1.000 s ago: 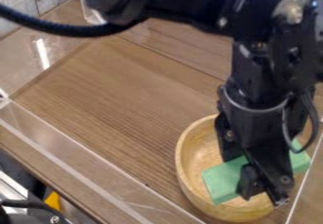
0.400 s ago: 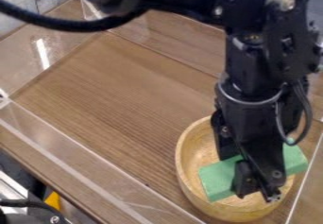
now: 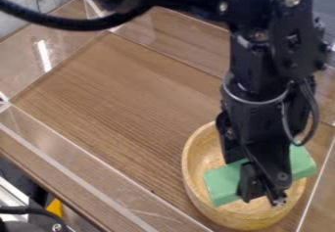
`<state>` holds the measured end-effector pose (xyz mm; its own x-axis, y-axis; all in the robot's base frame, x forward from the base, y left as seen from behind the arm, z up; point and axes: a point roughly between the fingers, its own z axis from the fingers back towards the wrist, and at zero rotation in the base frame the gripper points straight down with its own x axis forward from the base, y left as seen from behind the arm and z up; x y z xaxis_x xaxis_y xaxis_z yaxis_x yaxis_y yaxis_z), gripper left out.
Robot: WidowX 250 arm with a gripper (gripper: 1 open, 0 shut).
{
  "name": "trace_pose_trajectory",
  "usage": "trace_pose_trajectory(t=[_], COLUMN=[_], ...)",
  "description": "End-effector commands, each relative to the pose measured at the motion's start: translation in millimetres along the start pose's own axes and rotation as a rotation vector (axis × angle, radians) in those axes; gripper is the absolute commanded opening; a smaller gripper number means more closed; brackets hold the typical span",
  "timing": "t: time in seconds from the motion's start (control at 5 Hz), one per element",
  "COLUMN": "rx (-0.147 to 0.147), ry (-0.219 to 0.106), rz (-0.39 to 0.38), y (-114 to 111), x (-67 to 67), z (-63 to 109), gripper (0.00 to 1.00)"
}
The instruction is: Put the green block in the brown bowl
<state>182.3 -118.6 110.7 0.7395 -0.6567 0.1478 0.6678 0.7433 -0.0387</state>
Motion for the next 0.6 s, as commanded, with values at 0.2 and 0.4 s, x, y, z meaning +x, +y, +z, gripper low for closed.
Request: trace_pose_trajectory(t=[0.2,0.4], rx=[0.002,-0.002], ry=[-0.036,-0.032], rz=[-0.01,-0.015], y=[4.0,4.2], x=[5.6,3.8], z=[7.8,7.0], gripper=[0.0,0.0])
